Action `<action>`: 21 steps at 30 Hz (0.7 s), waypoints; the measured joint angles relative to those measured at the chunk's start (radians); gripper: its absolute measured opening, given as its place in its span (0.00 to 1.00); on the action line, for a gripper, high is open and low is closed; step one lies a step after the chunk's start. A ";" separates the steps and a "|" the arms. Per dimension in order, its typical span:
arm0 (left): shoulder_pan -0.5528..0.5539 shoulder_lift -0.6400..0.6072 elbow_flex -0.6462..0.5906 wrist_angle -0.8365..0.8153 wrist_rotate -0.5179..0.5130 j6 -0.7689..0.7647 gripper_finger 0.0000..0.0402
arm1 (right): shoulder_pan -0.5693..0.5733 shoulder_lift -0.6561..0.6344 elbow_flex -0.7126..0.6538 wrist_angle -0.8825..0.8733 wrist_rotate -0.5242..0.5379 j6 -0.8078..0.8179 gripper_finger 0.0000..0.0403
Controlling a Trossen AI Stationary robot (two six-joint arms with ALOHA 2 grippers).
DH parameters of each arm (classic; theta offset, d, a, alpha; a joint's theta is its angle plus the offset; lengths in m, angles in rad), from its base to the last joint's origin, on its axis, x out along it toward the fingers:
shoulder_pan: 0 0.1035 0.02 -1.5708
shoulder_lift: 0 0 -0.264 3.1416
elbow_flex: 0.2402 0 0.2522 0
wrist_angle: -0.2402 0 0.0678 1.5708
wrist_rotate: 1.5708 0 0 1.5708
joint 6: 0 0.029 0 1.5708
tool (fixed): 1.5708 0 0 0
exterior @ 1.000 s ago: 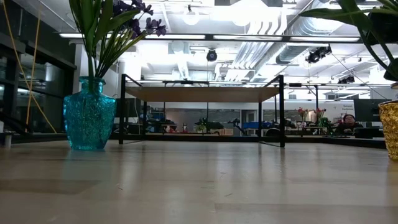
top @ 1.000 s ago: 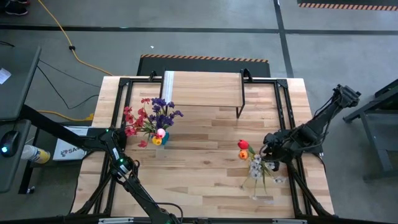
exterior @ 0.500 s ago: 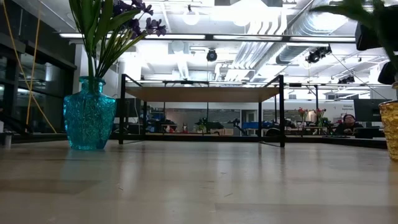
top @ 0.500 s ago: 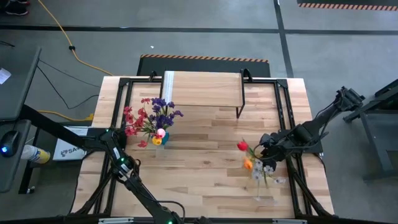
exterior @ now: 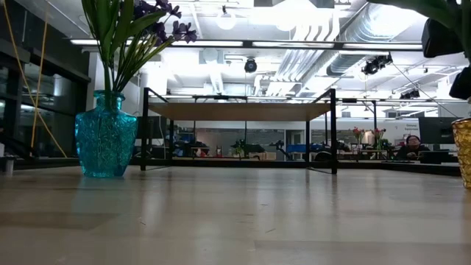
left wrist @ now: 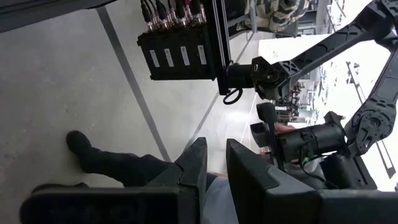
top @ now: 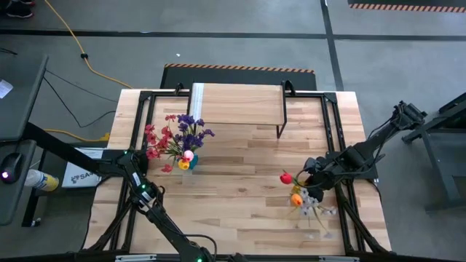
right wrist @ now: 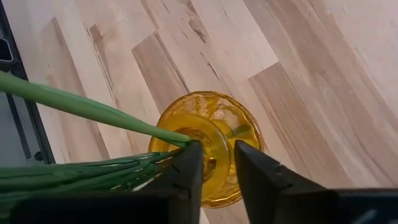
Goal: Pick and place flowers into a vace then onto a shelf
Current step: Put the yellow vase on the shelf
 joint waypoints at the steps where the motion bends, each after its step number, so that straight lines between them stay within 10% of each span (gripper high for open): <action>1: 0.000 0.000 0.000 0.000 0.000 0.000 0.24 | 0.000 0.000 0.000 0.000 0.000 -0.001 0.18; 21: 0.000 0.000 0.000 0.001 -0.001 -0.006 0.24 | 0.000 -0.051 -0.006 -0.014 0.064 -0.006 0.08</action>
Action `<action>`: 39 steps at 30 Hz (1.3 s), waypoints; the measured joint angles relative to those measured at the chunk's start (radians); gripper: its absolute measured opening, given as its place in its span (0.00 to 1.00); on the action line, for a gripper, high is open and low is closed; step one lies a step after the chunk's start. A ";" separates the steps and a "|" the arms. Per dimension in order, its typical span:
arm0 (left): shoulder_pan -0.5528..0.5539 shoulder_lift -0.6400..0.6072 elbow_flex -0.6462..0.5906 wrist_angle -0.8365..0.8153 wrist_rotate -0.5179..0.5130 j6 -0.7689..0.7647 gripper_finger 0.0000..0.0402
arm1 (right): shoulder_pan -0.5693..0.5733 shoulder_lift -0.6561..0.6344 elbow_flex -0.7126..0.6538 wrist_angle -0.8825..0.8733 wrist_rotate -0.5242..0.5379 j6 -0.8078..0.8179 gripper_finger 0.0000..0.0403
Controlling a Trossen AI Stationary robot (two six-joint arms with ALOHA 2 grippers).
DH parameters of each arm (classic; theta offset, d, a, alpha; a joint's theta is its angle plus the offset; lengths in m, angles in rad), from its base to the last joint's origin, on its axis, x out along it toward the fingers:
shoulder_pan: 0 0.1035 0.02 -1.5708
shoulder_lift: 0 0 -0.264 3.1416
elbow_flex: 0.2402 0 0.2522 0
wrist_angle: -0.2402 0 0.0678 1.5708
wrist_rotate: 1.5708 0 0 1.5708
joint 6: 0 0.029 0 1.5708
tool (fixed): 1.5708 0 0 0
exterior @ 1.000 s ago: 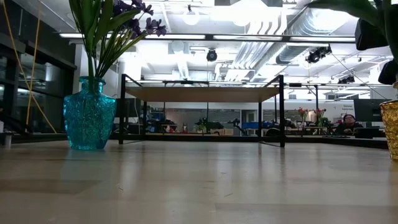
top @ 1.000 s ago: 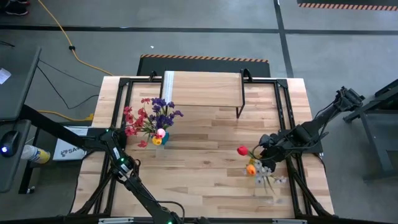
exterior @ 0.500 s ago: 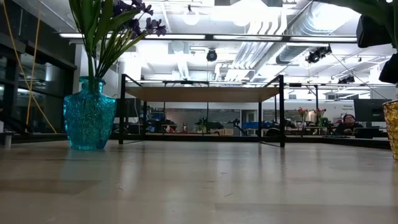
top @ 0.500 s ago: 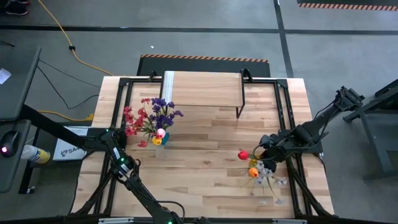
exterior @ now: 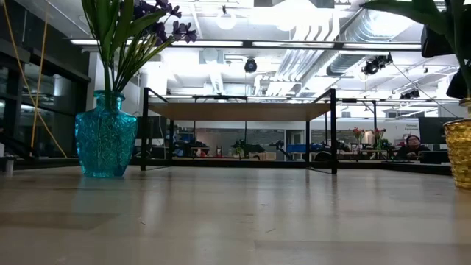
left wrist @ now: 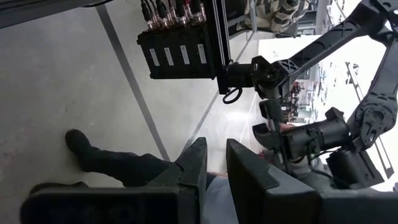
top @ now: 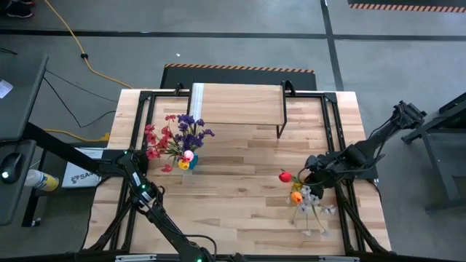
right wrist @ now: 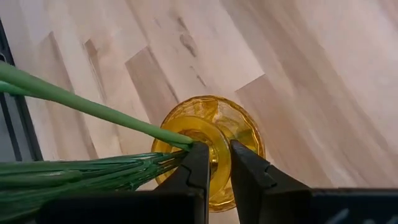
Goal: Pick and place flowers into a vace then onto a shelf
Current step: Put the yellow vase on the shelf
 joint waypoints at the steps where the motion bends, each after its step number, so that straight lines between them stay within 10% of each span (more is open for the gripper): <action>1: 0.000 0.000 0.000 0.000 0.000 0.000 0.24 | 0.000 -0.017 -0.001 -0.011 0.010 -0.001 0.08; 19: 0.012 0.000 0.000 0.006 0.002 0.000 0.24 | -0.112 -0.218 -0.003 -0.162 0.046 -0.040 0.04; 39: 0.032 0.000 0.000 -0.001 0.083 0.015 0.24 | -0.424 -0.250 0.001 0.171 -0.313 -0.184 0.04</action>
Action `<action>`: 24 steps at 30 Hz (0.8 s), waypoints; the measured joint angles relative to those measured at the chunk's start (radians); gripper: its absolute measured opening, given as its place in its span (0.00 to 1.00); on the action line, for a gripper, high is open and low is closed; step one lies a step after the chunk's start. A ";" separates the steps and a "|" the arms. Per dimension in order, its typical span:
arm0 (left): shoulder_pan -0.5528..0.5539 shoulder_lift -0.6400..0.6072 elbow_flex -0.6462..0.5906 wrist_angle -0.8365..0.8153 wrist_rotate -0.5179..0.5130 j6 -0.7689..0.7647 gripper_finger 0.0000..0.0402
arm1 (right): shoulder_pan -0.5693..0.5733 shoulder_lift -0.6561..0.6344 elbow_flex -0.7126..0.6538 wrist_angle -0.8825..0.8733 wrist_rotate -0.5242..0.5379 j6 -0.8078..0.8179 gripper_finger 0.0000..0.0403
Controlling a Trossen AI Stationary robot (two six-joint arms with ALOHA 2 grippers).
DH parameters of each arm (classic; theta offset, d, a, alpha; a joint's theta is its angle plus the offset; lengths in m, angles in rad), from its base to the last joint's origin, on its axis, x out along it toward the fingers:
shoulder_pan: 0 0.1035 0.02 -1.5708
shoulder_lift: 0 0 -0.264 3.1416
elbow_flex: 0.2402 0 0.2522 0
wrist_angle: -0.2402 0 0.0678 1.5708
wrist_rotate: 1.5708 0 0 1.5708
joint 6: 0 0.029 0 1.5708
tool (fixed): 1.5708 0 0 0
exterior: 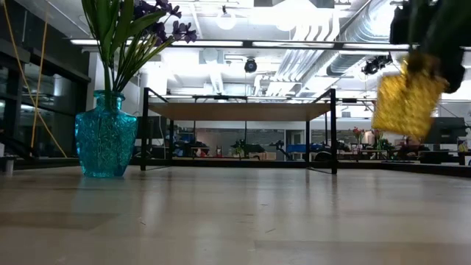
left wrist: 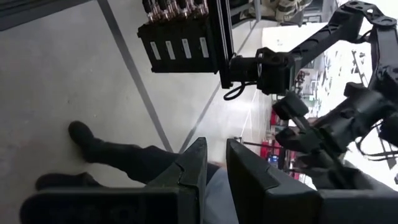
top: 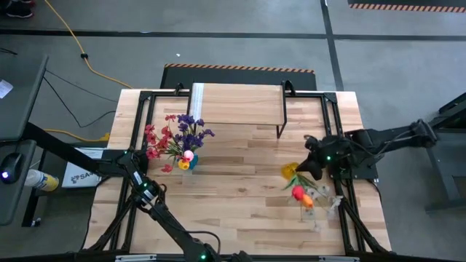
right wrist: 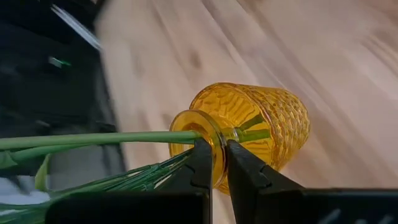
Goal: Pick and place flowers into a vace then onto a shelf
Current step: Put the yellow vase on the shelf
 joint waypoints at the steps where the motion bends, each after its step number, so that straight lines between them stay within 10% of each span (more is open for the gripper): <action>1: 0.000 0.000 0.000 0.000 0.000 0.001 0.24 | -0.023 -0.003 0.001 0.028 -0.025 0.000 0.04; 11: 0.000 0.000 0.000 -0.008 0.000 0.052 0.24 | -0.259 0.058 0.228 -0.004 -0.177 -0.111 0.04; 24: -0.001 0.000 0.000 -0.006 0.017 0.071 0.24 | -0.612 0.490 0.735 -0.136 -0.568 -0.372 0.04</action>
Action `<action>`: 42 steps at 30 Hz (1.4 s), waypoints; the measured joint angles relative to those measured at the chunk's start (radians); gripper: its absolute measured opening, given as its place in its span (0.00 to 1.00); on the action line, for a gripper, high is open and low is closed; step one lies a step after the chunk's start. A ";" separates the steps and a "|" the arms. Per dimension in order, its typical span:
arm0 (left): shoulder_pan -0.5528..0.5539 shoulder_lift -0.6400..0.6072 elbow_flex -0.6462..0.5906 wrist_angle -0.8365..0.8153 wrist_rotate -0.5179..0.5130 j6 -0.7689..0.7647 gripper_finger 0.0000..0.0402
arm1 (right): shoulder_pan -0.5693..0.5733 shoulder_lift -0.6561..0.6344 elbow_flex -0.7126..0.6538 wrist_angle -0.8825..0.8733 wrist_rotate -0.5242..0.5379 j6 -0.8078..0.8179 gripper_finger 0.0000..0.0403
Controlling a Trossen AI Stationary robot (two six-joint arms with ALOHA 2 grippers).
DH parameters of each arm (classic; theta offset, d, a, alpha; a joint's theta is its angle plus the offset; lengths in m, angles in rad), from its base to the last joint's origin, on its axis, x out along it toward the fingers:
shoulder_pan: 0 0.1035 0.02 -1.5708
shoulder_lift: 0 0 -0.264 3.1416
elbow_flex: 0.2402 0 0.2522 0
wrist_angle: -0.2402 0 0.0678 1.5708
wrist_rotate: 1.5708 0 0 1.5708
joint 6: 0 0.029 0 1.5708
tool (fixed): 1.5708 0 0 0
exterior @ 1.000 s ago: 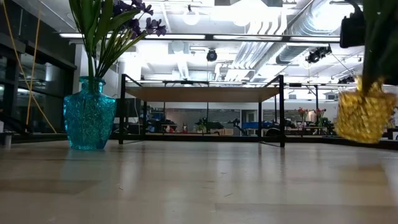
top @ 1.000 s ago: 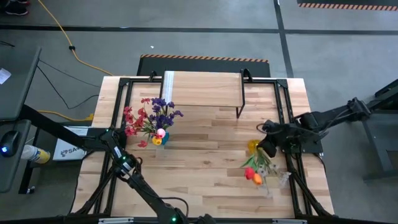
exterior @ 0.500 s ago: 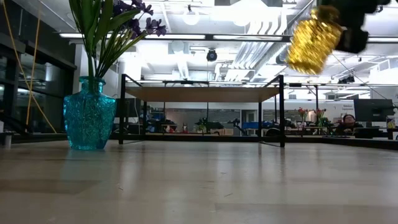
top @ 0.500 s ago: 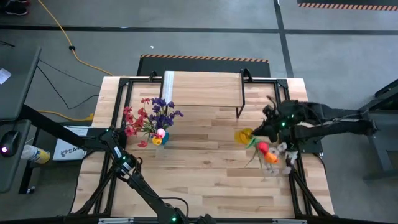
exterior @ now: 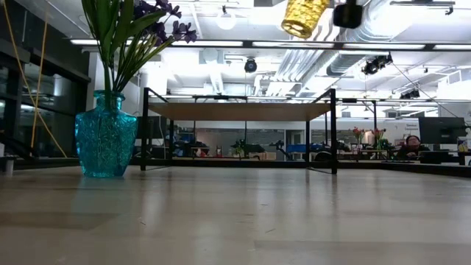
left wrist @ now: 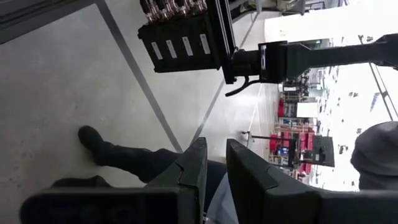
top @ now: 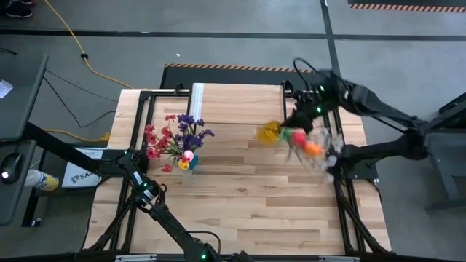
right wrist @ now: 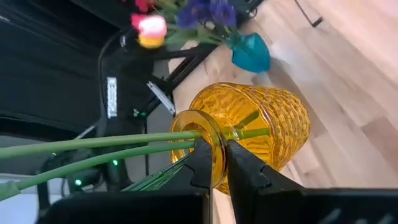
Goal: Pick and place flowers into a vace then onto a shelf
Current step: Put the yellow vase on the shelf
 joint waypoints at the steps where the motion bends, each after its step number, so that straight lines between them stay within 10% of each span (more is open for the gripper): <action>1: 0.000 0.000 0.000 0.001 0.000 0.000 0.24 | -0.026 0.033 0.038 -0.020 -0.027 -0.015 0.04; 15: -0.020 0.000 0.000 0.008 -0.016 -0.002 0.24 | -0.314 0.390 0.466 -0.490 -0.124 -0.337 0.04; 42: -0.019 0.000 0.000 0.016 -0.018 -0.081 0.24 | -0.430 0.567 0.426 -0.544 -0.132 -0.519 0.04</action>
